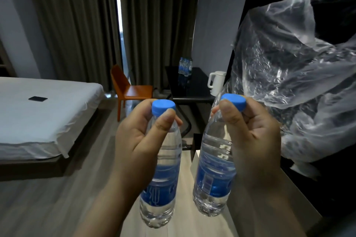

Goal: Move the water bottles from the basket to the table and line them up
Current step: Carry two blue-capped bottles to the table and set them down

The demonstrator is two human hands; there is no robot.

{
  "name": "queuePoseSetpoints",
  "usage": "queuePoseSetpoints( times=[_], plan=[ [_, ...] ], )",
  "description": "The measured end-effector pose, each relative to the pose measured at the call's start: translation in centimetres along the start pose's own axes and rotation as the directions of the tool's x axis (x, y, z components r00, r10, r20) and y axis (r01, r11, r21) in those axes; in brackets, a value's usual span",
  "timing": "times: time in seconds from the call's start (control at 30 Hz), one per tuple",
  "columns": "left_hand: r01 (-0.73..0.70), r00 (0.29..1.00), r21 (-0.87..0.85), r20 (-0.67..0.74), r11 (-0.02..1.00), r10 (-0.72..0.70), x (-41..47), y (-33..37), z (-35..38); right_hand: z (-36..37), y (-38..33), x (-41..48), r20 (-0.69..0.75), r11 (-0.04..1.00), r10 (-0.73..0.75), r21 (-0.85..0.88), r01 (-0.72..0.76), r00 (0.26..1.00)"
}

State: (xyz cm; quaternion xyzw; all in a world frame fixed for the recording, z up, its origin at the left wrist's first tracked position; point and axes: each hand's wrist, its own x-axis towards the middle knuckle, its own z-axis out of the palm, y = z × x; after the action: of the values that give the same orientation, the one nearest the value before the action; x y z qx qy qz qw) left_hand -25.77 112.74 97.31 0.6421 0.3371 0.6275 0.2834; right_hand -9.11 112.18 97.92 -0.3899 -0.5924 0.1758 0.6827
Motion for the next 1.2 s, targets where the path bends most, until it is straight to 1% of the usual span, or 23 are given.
queuePoseSetpoints(
  times=[0.13, 0.33, 0.5, 0.73, 0.87, 1.0, 1.2],
  plan=[
    [-0.001, 1.0, 0.026, 0.016, 1.0, 0.0, 5.1, -3.9, -1.4, 3.6, 3.6, 3.8, -0.009, 1.0, 0.013, -0.001, -0.013, 1.0],
    [0.056, 0.998, 0.004, -0.002, 0.998, -0.056, 11.6, -10.0, -2.0, 7.8, 9.0, 8.9, 0.02, 0.998, 0.059, 0.023, -0.059, 0.998],
    [0.025, 1.0, 0.047, 0.001, 0.999, -0.025, 17.4, -15.5, -1.6, 10.5, 14.4, 14.1, 0.029, 0.998, 0.056, 0.008, -0.056, 0.998],
    [0.026, 0.998, 0.078, -0.054, 0.997, -0.022, 27.7, -22.5, -0.4, 14.1, 22.0, 24.0, 0.068, 0.996, 0.071, 0.055, -0.075, 0.995],
    [0.051, 0.996, 0.094, -0.079, 0.994, -0.043, 32.4, -26.1, -0.2, 16.3, 26.1, 29.0, 0.093, 0.997, 0.064, 0.047, -0.068, 0.994],
    [0.071, 0.993, 0.11, -0.098, 0.991, -0.06, 36.5, -29.9, -0.7, 18.9, 29.9, 32.8, 0.097, 0.995, 0.087, 0.034, -0.09, 0.992],
    [0.076, 0.993, 0.085, -0.099, 0.993, -0.067, 43.6, -37.1, -2.8, 24.6, 36.3, 38.0, 0.096, 0.995, 0.096, -0.006, -0.096, 0.991]
  ],
)
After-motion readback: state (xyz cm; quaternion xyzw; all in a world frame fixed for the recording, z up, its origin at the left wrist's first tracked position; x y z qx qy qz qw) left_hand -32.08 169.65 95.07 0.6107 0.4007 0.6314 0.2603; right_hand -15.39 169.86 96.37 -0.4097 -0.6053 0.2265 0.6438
